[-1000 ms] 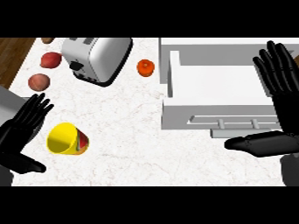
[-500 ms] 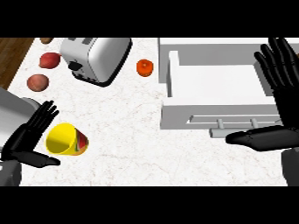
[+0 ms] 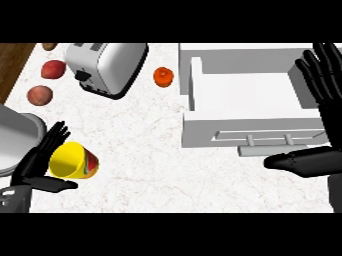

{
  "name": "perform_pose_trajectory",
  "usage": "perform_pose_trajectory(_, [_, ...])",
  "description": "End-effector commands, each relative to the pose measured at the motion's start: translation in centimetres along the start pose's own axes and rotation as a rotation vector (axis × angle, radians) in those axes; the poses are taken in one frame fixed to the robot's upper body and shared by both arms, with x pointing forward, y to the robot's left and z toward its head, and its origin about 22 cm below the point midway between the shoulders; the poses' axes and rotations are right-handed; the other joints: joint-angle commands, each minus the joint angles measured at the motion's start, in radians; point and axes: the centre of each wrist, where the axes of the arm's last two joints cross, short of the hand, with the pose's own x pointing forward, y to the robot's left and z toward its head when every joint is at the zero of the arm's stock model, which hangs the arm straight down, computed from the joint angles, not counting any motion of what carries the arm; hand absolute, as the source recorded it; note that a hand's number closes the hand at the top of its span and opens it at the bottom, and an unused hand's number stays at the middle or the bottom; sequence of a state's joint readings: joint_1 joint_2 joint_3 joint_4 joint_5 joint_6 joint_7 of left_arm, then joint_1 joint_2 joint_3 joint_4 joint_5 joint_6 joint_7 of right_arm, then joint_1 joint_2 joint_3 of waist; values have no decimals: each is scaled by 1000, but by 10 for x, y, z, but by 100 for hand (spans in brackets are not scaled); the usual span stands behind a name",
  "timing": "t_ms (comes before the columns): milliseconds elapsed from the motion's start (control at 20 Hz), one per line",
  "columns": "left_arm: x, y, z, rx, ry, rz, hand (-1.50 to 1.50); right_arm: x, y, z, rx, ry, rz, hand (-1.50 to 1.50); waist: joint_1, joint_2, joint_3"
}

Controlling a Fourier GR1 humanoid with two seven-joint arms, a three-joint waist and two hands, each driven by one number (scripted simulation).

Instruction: Pick up the cup, place it into the drawer and close the drawer

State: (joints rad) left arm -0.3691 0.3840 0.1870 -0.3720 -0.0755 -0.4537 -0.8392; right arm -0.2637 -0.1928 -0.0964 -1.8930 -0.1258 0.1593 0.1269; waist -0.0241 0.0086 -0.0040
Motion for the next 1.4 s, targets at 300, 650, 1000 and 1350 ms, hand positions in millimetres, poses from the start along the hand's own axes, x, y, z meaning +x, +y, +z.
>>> perform_pose_trajectory(300, [-23,-32,-3,-73,-111,81,-150,-7,-6,-4,9,2,1,-150,-3,2,0])
perform_pose_trajectory(650, [-20,-24,0,-99,-145,110,-150,4,-3,-2,14,-6,15,-150,-7,2,-2])
perform_pose_trajectory(1000, [-19,-44,-20,-165,-133,210,-150,-8,7,-8,25,7,8,-150,-6,7,-2])
perform_pose_trajectory(1350, [-8,-48,-37,-118,-325,125,150,-7,-10,7,22,5,25,-150,-16,5,-2])
